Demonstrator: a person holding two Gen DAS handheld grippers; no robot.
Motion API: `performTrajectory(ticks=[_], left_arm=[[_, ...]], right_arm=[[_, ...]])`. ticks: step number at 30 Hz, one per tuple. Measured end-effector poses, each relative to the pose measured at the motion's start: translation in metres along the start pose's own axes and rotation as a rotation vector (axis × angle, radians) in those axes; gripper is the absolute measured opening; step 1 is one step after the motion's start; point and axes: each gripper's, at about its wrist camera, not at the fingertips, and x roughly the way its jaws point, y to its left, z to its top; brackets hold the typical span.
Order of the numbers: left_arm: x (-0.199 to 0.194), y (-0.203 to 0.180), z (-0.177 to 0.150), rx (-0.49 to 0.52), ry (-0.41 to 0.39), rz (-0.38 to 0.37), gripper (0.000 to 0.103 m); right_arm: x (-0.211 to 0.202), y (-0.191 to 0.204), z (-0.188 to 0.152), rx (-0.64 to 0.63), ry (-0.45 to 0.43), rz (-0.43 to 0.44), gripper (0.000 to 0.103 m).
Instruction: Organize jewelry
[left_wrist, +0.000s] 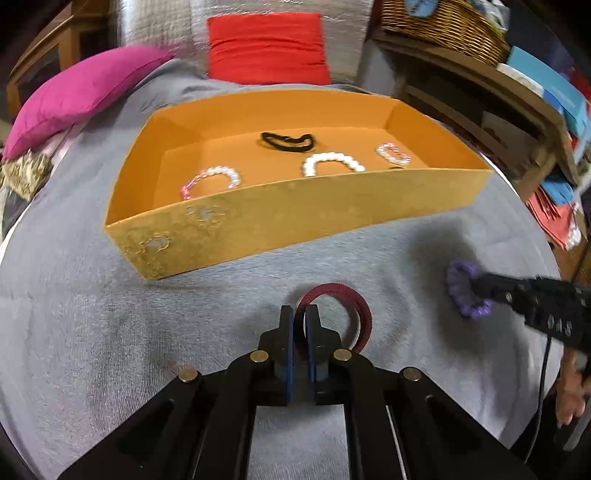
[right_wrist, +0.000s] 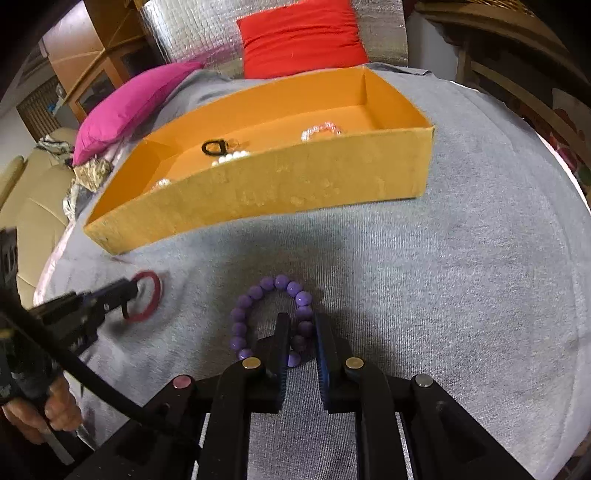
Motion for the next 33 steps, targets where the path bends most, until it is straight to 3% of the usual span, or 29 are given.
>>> performTrajectory(ticks=[4, 12, 17, 20, 21, 22, 26, 28, 32, 33], left_arm=[[-0.010, 0.000, -0.004, 0.013, -0.013, -0.009, 0.006], [-0.013, 0.006, -0.008, -0.005, 0.009, 0.000, 0.006], [-0.008, 0.008, -0.010, -0.005, 0.036, 0.002, 0.006], [-0.006, 0.010, -0.011, -0.015, 0.055, -0.007, 0.017], [-0.006, 0.010, -0.011, -0.020, 0.058, -0.006, 0.028], [-0.006, 0.011, -0.011, -0.023, 0.057, -0.005, 0.037], [-0.011, 0.009, -0.011, -0.009, 0.038, -0.014, 0.046], [-0.012, 0.008, -0.012, -0.003, 0.039, -0.025, 0.056], [-0.011, 0.004, -0.013, 0.011, 0.054, -0.041, 0.060], [-0.010, 0.003, -0.013, 0.013, 0.056, -0.039, 0.060]], right_arm=[[-0.009, -0.004, 0.003, 0.012, -0.041, 0.015, 0.011], [-0.003, -0.014, 0.006, 0.077, 0.015, 0.027, 0.013], [-0.003, -0.017, 0.006, 0.099, 0.033, 0.048, 0.034], [-0.005, -0.008, 0.005, 0.061, 0.026, 0.068, 0.057], [-0.005, -0.004, 0.004, 0.047, 0.022, 0.070, 0.060], [-0.005, -0.001, 0.004, 0.034, 0.019, 0.072, 0.060], [0.001, 0.011, 0.002, -0.017, 0.031, 0.053, 0.061], [0.005, 0.015, -0.002, -0.041, 0.046, 0.033, 0.061], [0.007, 0.022, -0.006, -0.101, 0.019, -0.014, 0.061], [0.007, 0.024, -0.007, -0.114, 0.013, -0.026, 0.056]])
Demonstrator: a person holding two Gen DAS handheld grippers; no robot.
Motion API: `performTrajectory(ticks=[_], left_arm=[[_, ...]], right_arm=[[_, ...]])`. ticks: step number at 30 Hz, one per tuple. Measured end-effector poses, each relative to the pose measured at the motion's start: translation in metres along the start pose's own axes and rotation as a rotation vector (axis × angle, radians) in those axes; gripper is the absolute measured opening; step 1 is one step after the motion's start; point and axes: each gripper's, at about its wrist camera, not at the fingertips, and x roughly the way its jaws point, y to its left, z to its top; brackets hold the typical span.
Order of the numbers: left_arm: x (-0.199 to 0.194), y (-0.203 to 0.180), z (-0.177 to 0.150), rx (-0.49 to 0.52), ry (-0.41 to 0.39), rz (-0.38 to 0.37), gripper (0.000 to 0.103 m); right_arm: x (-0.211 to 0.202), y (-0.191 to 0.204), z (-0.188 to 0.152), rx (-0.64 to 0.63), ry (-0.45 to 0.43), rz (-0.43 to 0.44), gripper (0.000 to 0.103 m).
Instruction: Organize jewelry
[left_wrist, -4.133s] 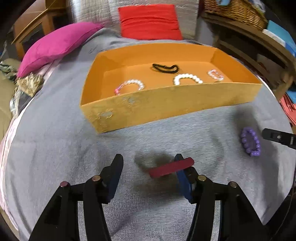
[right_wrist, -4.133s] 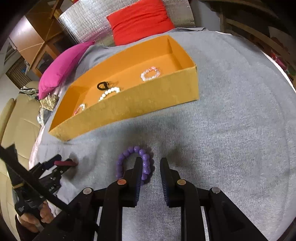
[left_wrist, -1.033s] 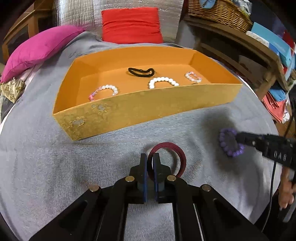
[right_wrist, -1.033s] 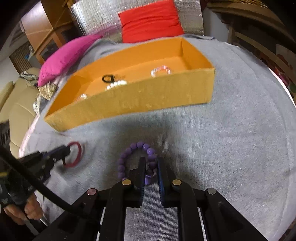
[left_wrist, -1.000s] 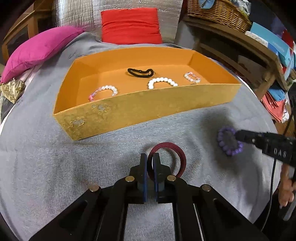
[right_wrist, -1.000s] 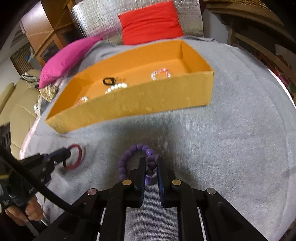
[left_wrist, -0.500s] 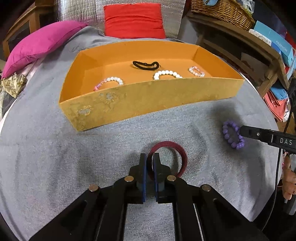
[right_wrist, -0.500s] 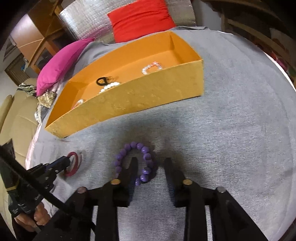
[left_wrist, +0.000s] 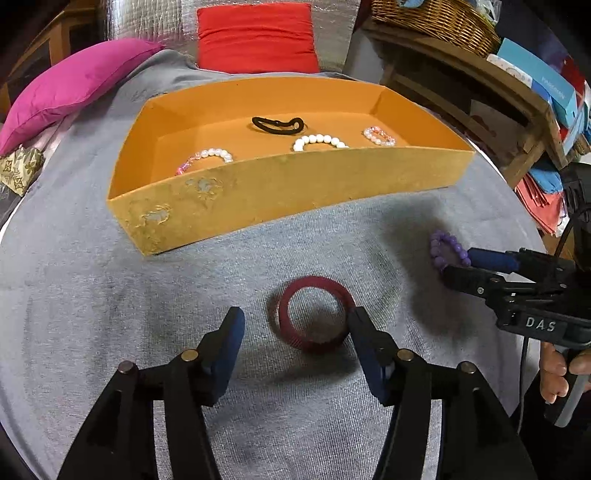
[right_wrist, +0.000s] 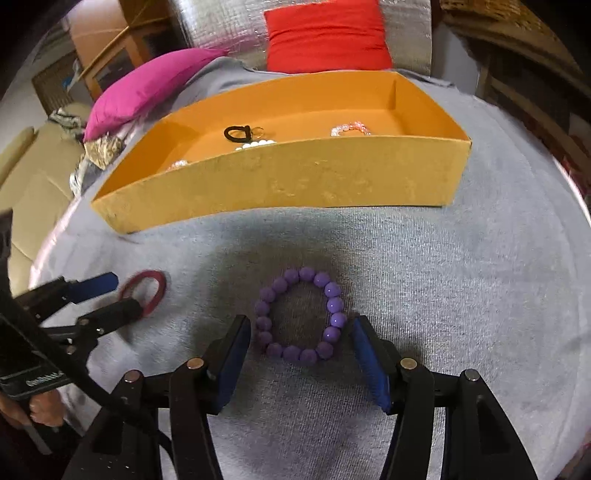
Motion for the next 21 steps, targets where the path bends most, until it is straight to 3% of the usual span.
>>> performTrajectory(ticks=[3, 8, 10, 13, 21], left_arm=[[0.003, -0.002, 0.000, 0.004, 0.005, 0.003, 0.060], [0.006, -0.009, -0.001, 0.034, 0.002, 0.013, 0.059], [0.006, -0.009, -0.001, 0.033, -0.005, 0.005, 0.041], [0.006, -0.008, 0.000, 0.034, -0.014, -0.003, 0.025], [-0.001, -0.008, 0.001, 0.040, -0.051, -0.003, 0.010]], right_arm=[[0.002, 0.003, -0.001, -0.049, -0.017, -0.066, 0.033], [-0.003, -0.009, 0.000, -0.014, -0.025, -0.068, 0.016], [-0.005, -0.014, 0.001, -0.004, -0.028, -0.063, 0.013], [-0.009, -0.018, 0.000, 0.008, -0.029, -0.054, 0.011], [-0.021, -0.031, 0.000, 0.069, -0.052, 0.002, 0.011]])
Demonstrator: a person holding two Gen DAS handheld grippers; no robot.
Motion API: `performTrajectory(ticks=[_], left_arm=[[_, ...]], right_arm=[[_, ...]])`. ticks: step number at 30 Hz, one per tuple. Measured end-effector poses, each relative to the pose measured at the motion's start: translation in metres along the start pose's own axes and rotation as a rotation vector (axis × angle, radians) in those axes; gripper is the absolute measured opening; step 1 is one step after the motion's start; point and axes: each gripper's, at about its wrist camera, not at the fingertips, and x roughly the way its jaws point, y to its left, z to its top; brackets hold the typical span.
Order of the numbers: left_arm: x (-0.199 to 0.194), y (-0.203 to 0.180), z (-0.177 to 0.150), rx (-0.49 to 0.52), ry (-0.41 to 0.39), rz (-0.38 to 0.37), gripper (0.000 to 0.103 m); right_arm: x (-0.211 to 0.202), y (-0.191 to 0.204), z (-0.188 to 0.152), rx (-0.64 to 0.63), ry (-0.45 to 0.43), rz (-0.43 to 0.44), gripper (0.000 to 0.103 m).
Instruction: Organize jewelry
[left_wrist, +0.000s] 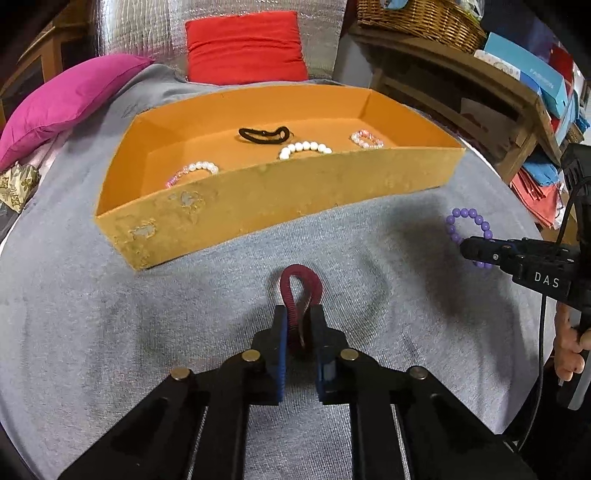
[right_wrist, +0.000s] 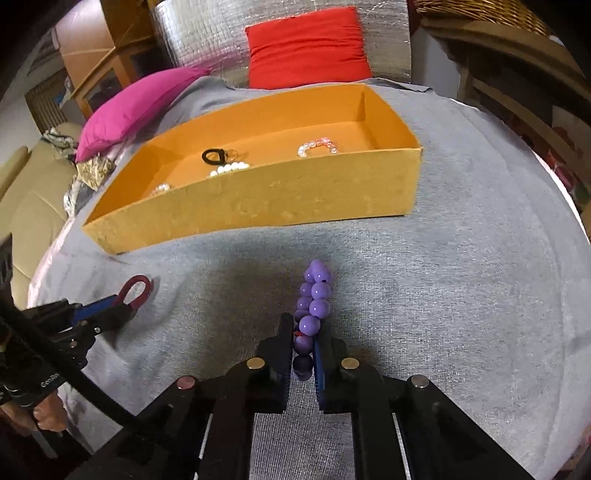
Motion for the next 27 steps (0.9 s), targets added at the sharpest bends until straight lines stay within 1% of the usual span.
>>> performTrajectory(ticks=[1, 10, 16, 18, 19, 20, 21, 22, 23, 24, 27], left_arm=[[-0.002, 0.000, 0.001, -0.002, -0.008, 0.001, 0.009], [-0.019, -0.003, 0.004, 0.006, -0.060, -0.003, 0.008], [-0.016, -0.003, 0.002, 0.009, -0.047, 0.006, 0.009], [-0.012, -0.002, 0.002, 0.009, -0.029, 0.015, 0.008], [-0.010, -0.002, 0.002, 0.006, -0.015, 0.018, 0.011], [-0.005, 0.000, 0.002, -0.006, 0.007, 0.021, 0.016], [-0.001, 0.002, 0.002, -0.025, 0.030, 0.018, 0.036], [0.002, 0.004, 0.001, -0.046, 0.045, 0.011, 0.062], [0.003, 0.005, 0.000, -0.061, 0.050, 0.009, 0.070], [0.003, 0.006, 0.000, -0.077, 0.047, 0.006, 0.073], [0.007, 0.005, 0.001, -0.079, 0.046, -0.012, 0.073]], right_arm=[[-0.002, -0.003, 0.000, 0.005, -0.004, 0.006, 0.010], [-0.016, -0.003, 0.002, 0.029, -0.037, 0.043, 0.011], [-0.017, -0.004, 0.002, 0.037, -0.035, 0.042, 0.010], [-0.016, -0.006, 0.002, 0.047, -0.031, 0.039, 0.011], [-0.016, -0.007, 0.002, 0.049, -0.029, 0.037, 0.011], [-0.015, -0.007, 0.002, 0.049, -0.026, 0.037, 0.011], [-0.014, -0.006, 0.003, 0.048, -0.023, 0.037, 0.011], [-0.013, -0.006, 0.003, 0.048, -0.021, 0.036, 0.011], [-0.013, -0.006, 0.003, 0.049, -0.019, 0.036, 0.011], [-0.012, -0.007, 0.003, 0.051, -0.016, 0.038, 0.011], [-0.011, -0.005, 0.003, 0.050, -0.014, 0.036, 0.011]])
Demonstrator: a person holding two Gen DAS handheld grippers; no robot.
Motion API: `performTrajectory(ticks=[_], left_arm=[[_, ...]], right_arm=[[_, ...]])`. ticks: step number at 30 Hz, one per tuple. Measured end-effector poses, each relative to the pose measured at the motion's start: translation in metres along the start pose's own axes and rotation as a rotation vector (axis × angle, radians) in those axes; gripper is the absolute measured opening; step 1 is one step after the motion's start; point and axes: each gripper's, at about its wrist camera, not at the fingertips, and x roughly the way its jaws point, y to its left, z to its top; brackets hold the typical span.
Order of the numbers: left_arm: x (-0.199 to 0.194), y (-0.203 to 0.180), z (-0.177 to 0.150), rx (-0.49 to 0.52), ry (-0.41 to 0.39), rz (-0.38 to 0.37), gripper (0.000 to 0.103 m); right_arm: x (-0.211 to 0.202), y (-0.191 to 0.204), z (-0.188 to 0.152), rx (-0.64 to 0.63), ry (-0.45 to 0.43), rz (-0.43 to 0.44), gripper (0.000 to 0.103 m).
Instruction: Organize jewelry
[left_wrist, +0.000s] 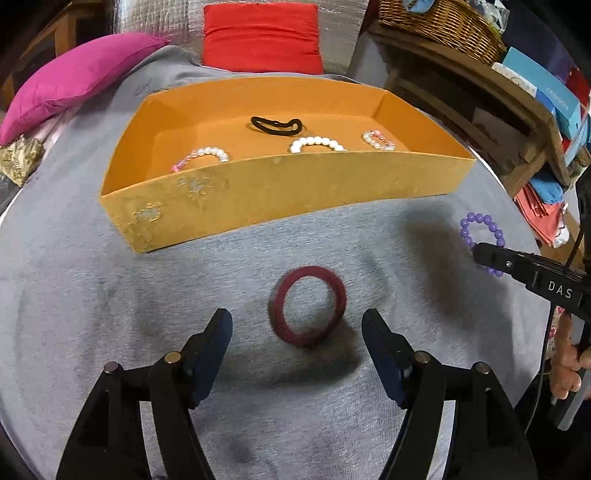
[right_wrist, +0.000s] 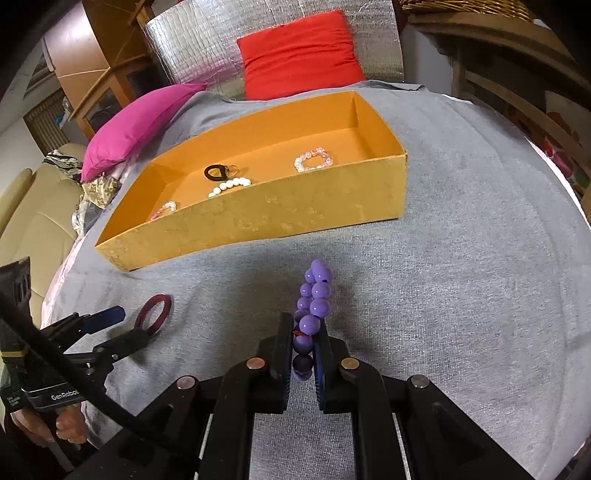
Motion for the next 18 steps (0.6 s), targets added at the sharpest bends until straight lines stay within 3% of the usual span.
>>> performTrajectory(ticks=[3, 5, 7, 8, 10, 18], left_arm=[[0.009, -0.003, 0.001, 0.009, 0.006, 0.030, 0.073], [0.014, -0.007, 0.001, 0.033, -0.003, 0.035, 0.065], [0.015, -0.009, 0.003, 0.055, -0.012, 0.046, 0.035], [0.015, -0.009, 0.003, 0.058, -0.017, 0.047, 0.030], [0.013, -0.007, 0.003, 0.053, -0.023, 0.034, 0.010], [-0.007, -0.013, 0.002, 0.081, -0.084, 0.018, 0.008]], right_arm=[[0.003, 0.002, 0.000, -0.005, 0.007, 0.000, 0.011], [0.003, 0.002, -0.001, -0.003, 0.011, 0.003, 0.011], [0.004, 0.002, 0.000, -0.005, 0.010, -0.001, 0.011], [0.004, 0.002, -0.001, -0.005, 0.009, -0.002, 0.011], [0.003, 0.001, 0.000, -0.002, 0.008, 0.001, 0.011], [0.000, 0.001, -0.001, 0.000, -0.002, 0.007, 0.011]])
